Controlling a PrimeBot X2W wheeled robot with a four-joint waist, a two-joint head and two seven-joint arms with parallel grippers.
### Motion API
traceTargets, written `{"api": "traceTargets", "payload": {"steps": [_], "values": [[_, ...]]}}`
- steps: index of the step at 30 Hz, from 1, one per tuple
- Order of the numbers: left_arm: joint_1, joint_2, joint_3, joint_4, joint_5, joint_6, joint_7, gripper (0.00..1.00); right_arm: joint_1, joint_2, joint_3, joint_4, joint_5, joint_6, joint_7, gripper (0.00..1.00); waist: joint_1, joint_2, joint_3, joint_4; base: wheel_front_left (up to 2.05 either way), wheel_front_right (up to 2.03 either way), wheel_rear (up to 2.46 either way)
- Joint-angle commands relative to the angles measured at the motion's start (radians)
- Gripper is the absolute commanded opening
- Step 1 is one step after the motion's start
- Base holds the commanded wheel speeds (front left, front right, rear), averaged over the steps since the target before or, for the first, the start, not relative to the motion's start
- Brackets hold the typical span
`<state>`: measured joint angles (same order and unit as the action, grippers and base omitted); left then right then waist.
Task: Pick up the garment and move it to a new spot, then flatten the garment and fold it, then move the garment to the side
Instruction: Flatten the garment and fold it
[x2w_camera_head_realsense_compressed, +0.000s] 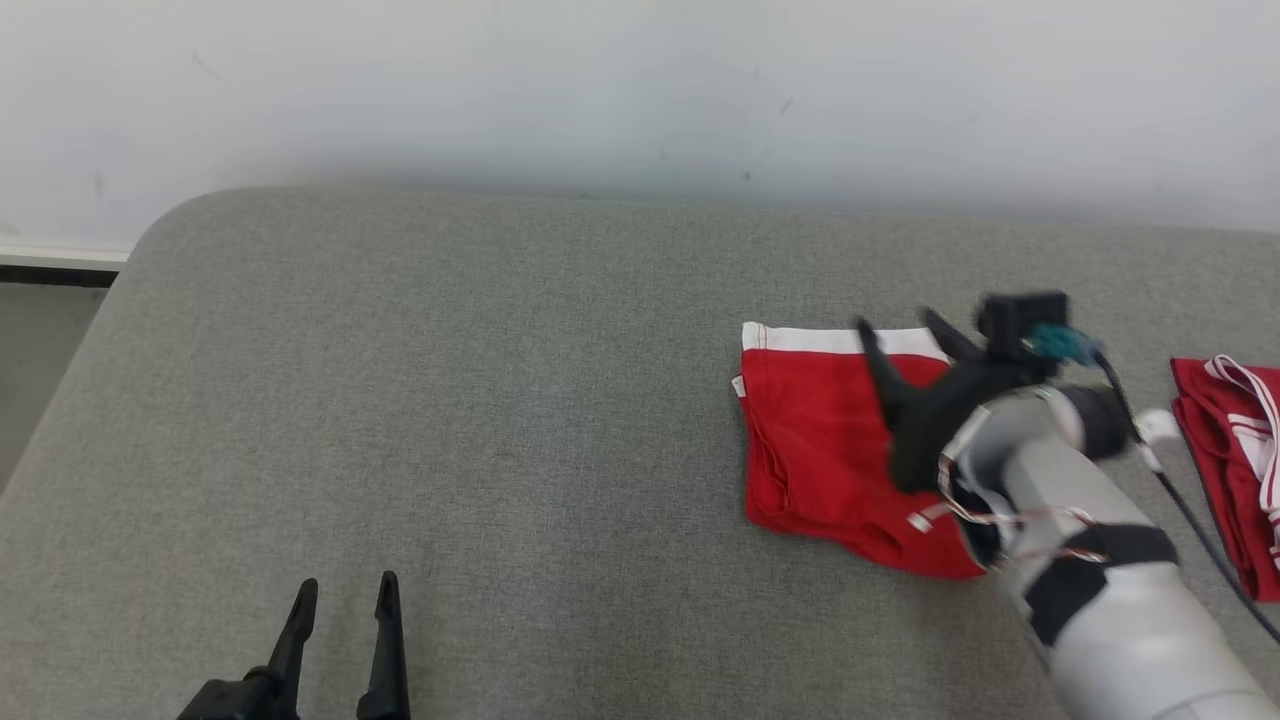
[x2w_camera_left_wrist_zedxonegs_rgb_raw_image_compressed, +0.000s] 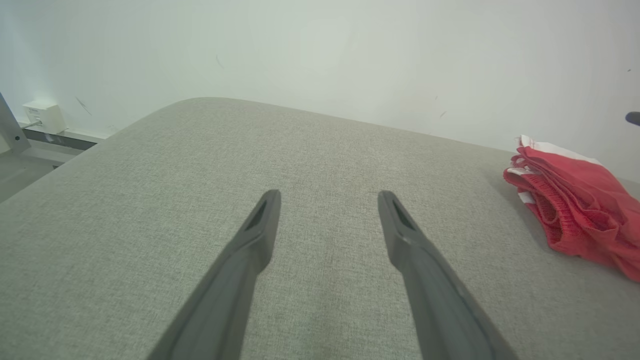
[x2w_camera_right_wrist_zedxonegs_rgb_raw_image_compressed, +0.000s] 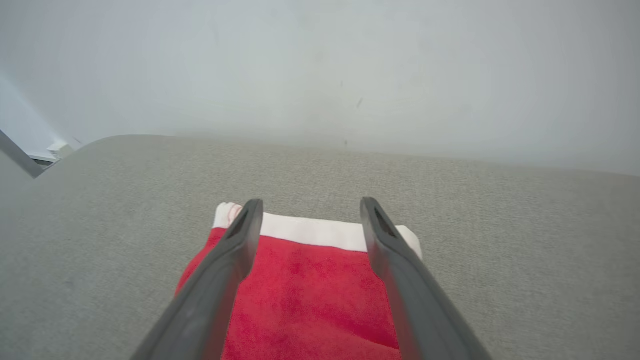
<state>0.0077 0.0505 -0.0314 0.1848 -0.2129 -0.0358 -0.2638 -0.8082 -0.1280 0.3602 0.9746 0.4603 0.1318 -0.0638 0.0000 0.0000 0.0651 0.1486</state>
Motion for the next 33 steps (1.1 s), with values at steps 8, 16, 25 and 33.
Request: {"api": "traceTargets", "payload": {"steps": [8,16,25,33], "values": [[-0.021,0.0,-0.01,-0.005,-0.006,-0.006,0.0,1.0,0.103,-0.004,-0.068,0.15,-0.193,-0.003,-0.086,0.0,0.0,0.0,0.024,0.012,0.0,0.0,0.0],[-0.018,0.0,-0.001,-0.005,-0.005,-0.006,0.0,1.0,0.146,0.075,0.004,0.138,-0.22,-0.003,-0.09,0.0,0.0,0.0,0.033,0.015,0.0,0.0,0.0],[-0.025,0.001,-0.003,0.003,-0.007,-0.004,0.0,1.0,0.24,0.076,0.312,-0.133,0.006,-0.003,0.002,0.0,0.0,0.0,0.022,0.009,0.0,0.0,0.0],[-0.006,0.0,0.012,0.007,-0.002,-0.003,0.0,1.0,0.226,0.076,0.335,-0.238,0.097,-0.003,-0.043,0.0,0.0,0.0,-0.015,-0.035,0.0,0.0,0.0]]}}
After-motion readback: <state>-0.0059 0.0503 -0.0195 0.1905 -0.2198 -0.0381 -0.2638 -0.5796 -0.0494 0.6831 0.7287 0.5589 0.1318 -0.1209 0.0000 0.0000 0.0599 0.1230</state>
